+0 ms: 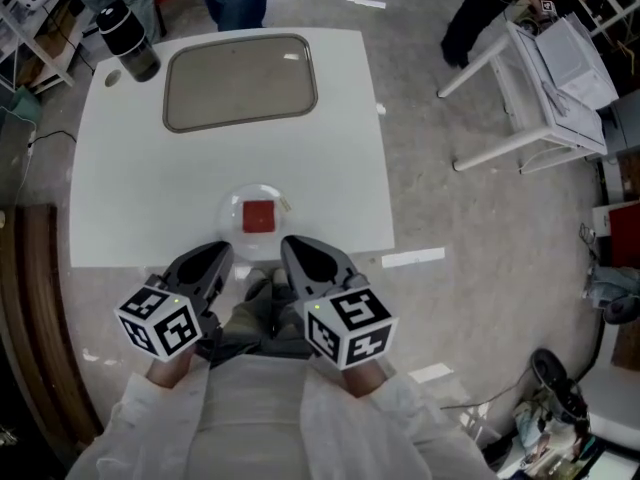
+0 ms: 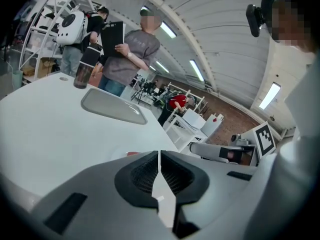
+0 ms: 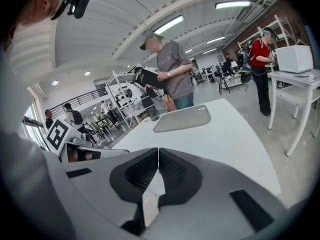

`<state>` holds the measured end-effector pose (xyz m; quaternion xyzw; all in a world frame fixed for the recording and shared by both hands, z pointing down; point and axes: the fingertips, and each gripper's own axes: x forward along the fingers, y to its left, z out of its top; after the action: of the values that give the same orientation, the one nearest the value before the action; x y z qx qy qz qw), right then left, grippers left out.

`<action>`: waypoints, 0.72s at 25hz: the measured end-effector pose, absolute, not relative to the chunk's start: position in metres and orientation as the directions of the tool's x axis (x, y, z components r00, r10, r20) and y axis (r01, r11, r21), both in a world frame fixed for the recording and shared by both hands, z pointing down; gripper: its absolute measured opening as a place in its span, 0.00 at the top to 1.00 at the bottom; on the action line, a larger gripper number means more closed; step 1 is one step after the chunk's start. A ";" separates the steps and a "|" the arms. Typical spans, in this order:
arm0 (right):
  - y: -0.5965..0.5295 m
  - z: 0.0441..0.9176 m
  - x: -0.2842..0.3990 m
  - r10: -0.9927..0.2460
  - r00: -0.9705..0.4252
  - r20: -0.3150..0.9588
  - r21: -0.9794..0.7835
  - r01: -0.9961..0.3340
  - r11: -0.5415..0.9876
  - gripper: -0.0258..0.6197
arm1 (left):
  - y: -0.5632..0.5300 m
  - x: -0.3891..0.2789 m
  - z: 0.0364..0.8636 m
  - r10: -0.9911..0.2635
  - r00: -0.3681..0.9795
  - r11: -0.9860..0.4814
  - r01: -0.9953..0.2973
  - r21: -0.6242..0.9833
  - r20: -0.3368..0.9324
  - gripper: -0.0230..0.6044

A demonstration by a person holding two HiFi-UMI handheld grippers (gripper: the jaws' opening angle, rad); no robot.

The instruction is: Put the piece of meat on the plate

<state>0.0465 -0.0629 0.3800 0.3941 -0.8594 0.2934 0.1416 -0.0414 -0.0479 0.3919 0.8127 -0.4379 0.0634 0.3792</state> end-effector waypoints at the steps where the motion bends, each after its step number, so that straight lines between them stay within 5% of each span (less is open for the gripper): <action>1: -0.064 0.383 0.045 -0.591 -0.649 0.480 -0.396 -0.761 0.514 0.94 | -0.049 -0.043 0.394 -0.661 0.611 -0.330 -0.758 0.563 0.436 0.93; 18: -0.064 0.444 0.029 -0.477 -0.690 0.545 -0.490 -0.723 0.487 0.94 | -0.055 -0.051 0.461 -0.588 0.603 -0.267 -0.774 0.574 0.540 0.93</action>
<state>0.0289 -0.0645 0.4440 0.3550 -0.8451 0.3615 0.1703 -0.0507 -0.0554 0.4605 0.7884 -0.4320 0.1099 0.4240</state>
